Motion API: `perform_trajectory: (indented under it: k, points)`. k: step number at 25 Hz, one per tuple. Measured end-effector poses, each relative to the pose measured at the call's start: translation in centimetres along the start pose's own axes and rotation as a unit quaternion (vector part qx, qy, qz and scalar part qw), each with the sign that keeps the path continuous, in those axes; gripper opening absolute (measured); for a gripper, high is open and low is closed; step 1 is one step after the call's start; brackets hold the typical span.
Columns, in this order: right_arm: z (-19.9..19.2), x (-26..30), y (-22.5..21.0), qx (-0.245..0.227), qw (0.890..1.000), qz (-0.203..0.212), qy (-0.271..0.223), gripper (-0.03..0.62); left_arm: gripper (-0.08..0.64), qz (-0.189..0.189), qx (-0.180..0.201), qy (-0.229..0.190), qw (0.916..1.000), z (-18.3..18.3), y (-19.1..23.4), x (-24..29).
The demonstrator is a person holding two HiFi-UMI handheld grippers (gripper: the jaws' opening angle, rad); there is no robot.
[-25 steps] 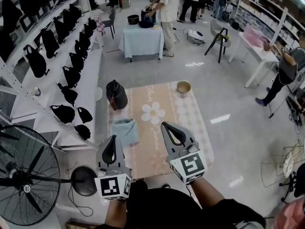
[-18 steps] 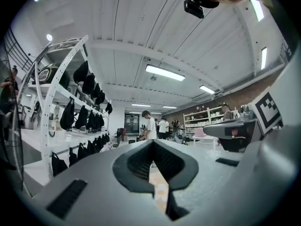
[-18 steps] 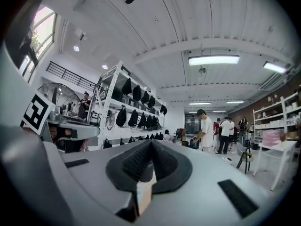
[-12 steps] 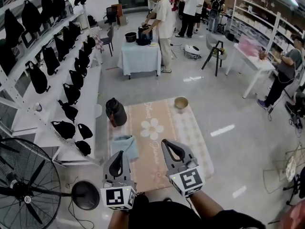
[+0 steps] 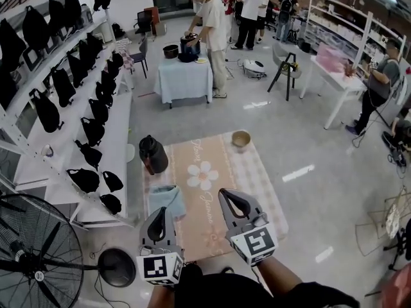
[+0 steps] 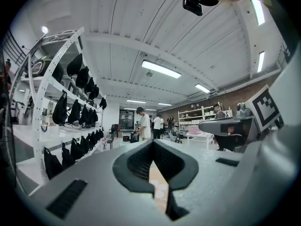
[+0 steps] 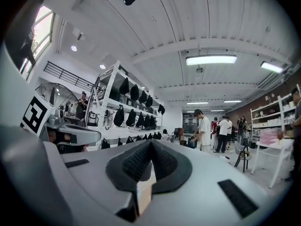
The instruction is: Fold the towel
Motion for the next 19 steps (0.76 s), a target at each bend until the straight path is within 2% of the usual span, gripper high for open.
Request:
perform_trajectory:
  k: [2,7,19]
  points:
    - [-0.1,-0.2,-0.3,-0.003,1.000,-0.008,0.012,0.003,0.003,-0.002,-0.004,0.003,1.0000,-0.1,0.0,0.2]
    - [0.0,-0.2,-0.7,0.002,1.000,-0.008,-0.006,0.003,0.003,-0.012,-0.004,0.002,0.9999,0.2,-0.2,0.8]
    - [-0.2,-1.9,-0.7,0.003,1.000,-0.022,0.002,0.003,0.003,-0.031,-0.006,0.009,0.9995,0.1,-1.3,0.6]
Point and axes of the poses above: the fingertips, and each gripper's own axes: x forward along the fingers, y to its left, z out of its top, the point moved 9 cm from there along -x, backward along the fingers, and after that the axes turned 6 degrees about y, right-handed, at the moved point
